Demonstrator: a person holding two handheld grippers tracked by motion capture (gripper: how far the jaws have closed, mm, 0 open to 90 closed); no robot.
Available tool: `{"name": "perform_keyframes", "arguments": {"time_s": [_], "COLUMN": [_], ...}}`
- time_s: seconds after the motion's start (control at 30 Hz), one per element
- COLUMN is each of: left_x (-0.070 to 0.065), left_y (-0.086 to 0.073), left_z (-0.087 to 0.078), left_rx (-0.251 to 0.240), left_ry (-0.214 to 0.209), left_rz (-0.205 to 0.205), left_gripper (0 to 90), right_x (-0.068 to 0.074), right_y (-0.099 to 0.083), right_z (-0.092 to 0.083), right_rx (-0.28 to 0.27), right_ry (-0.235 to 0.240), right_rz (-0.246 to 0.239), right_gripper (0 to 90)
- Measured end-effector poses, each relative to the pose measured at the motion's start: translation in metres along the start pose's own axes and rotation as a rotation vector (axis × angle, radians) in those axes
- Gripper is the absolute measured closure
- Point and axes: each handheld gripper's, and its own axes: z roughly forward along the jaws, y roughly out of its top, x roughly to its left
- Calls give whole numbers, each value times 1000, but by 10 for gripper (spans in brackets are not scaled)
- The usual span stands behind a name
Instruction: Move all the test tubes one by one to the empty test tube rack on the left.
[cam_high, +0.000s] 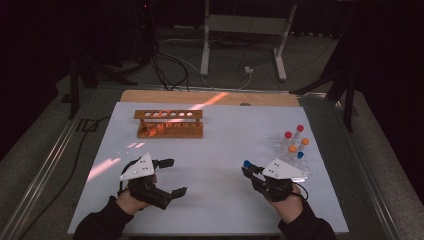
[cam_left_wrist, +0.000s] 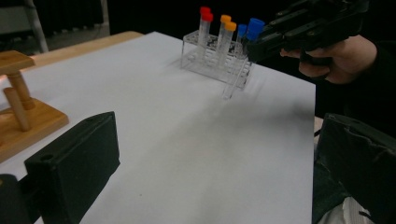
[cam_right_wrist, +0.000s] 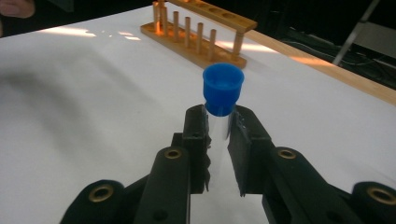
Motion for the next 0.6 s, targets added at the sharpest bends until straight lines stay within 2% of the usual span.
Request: {"name": "perform_keyframes", "arguments": {"time_s": [0.2,0.33,0.6], "left_x": [-2,-3,-7], "left_y": [11,18,30], "left_z": [12,20,35], "left_rx": [-1,-4,-25], "left_ry": [-50,-74,-105], "left_rz": [-8,-17,6], "left_gripper": [6,6,41], "right_x": [11,15,25], "right_y": [1,3,4], "right_z": [8,9,15], "right_rx": [12,12,15], "right_ry": [49,65,117], "right_rz": [-17,-24,-37], "right_gripper": [771,772,772]}}
